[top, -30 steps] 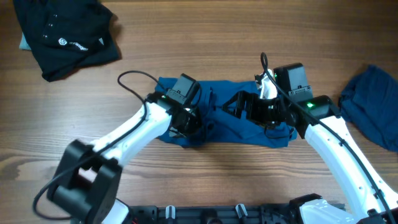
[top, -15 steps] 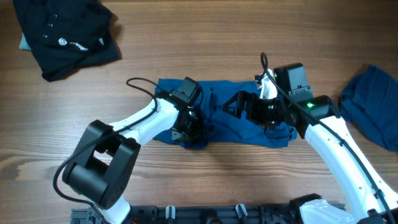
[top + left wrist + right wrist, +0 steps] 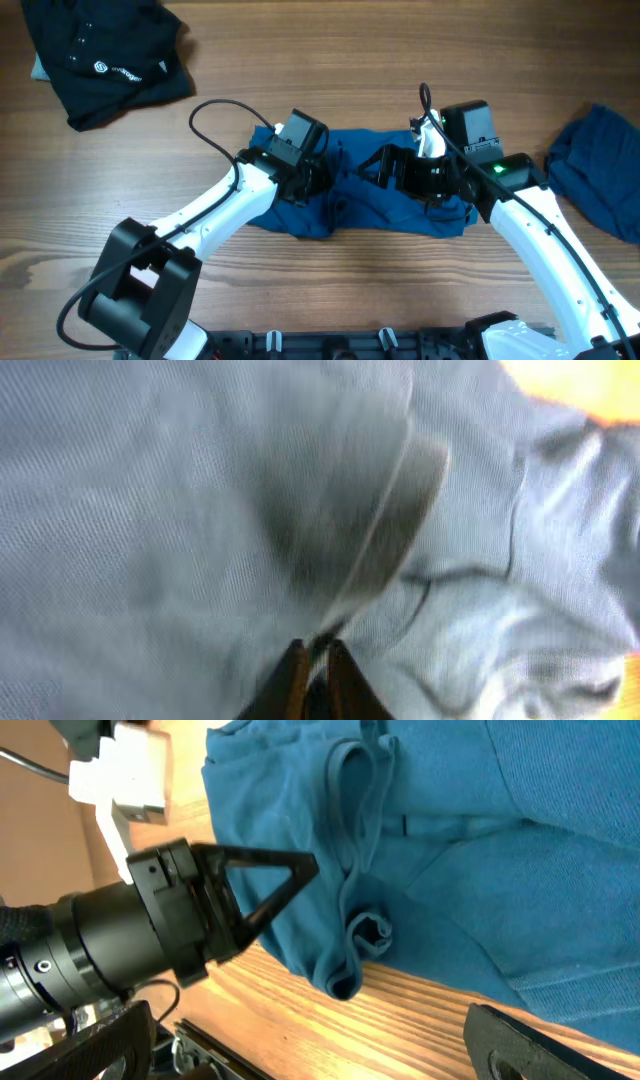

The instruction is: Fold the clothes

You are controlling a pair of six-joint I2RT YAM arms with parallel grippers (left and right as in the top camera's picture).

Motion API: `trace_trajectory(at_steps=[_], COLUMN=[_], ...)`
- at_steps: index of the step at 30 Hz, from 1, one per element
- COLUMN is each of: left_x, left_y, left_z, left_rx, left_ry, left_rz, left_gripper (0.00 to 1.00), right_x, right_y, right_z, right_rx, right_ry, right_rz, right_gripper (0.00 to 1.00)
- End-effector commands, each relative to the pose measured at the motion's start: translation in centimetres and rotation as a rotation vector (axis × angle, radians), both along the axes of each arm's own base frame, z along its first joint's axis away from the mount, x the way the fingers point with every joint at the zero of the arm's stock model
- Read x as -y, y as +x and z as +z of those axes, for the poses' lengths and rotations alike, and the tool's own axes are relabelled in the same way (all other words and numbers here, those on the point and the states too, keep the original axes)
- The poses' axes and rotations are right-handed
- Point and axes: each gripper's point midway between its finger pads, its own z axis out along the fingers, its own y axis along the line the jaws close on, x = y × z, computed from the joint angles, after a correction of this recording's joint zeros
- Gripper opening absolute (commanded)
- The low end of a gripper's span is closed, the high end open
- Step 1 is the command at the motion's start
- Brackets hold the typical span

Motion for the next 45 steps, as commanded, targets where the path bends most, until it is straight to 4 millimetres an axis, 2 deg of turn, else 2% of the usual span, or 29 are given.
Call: trace_trajectory(at_steps=[1, 5, 11, 15, 16, 18, 19, 20, 23, 26, 29, 32, 34, 36, 39, 40, 45], left_x=[-1.1, -0.4, 0.6, 0.8, 0.8, 0.8, 0.8, 0.6, -0.3, -1.4, -2.6, -3.8, -5.0, -7.0, -9.5, -10.7, -13.3], left_y=[1.9, 3.0, 4.6, 4.9, 5.1, 5.7, 6.1, 6.5, 7.3, 8.0, 7.9, 6.9, 5.4, 3.7, 1.9, 0.8, -0.8], left_z=[0.4, -0.3, -2.4, -4.0, -4.2, -4.0, -3.7, -3.2, -1.2, 2.8, 7.4, 11.5, 13.9, 14.8, 13.8, 12.7, 9.9], left_rx=[0.092, 0.121, 0.147, 0.138, 0.148, 0.188, 0.207, 0.219, 0.244, 0.302, 0.393, 0.473, 0.501, 0.488, 0.425, 0.369, 0.237], left_ry=[0.064, 0.047, 0.029, 0.038, 0.042, 0.049, 0.045, 0.038, 0.013, -0.031, -0.043, -0.041, -0.028, 0.027, 0.138, 0.2, 0.318], left_rz=[0.039, 0.041, 0.043, 0.04, 0.03, -0.004, -0.01, -0.003, 0.023, 0.051, 0.037, 0.01, 0.0, 0.021, 0.063, 0.072, 0.094], left_gripper=[0.15, 0.18, 0.18, 0.18, 0.19, 0.3, 0.39, 0.42, 0.47, 0.54, 0.7, 0.93, 1.0, 1.0, 1.0, 1.0, 1.0], right_x=[0.0, 0.0, 0.0, 0.0, 0.0, 0.0, 0.0, 0.0, 0.0, 0.3, 1.2, 2.7, 4.1, 6.3, 9.5, 11.6, 17.0], right_y=[0.1, 0.1, 0.1, 0.1, 0.1, 0.0, 0.0, 0.0, 0.0, 0.2, 0.7, 1.5, 2.1, 3.0, 4.1, 4.5, 4.3], right_z=[-0.4, -0.3, -0.3, -0.3, -0.3, -0.4, -0.4, -0.4, -0.4, -0.5, -0.9, -1.3, -1.5, -1.7, -1.9, -2.2, -3.0], right_rx=[-0.009, -0.006, -0.006, -0.007, -0.007, -0.01, -0.011, -0.011, -0.011, -0.005, 0.007, 0.019, 0.023, 0.023, 0.036, 0.06, 0.085], right_ry=[-0.005, -0.004, -0.005, -0.005, -0.005, -0.005, -0.006, -0.006, -0.006, -0.022, -0.069, -0.117, -0.141, -0.17, -0.22, -0.284, -0.482], right_rz=[-0.005, -0.006, -0.005, -0.005, -0.005, -0.005, -0.005, -0.005, -0.005, -0.017, -0.048, -0.1, -0.142, -0.215, -0.315, -0.338, -0.358], right_gripper=[1.0, 1.0, 1.0, 1.0, 1.0, 1.0, 0.99, 1.0, 1.0, 1.0, 1.0, 1.0, 1.0, 0.99, 1.0, 1.0, 1.0])
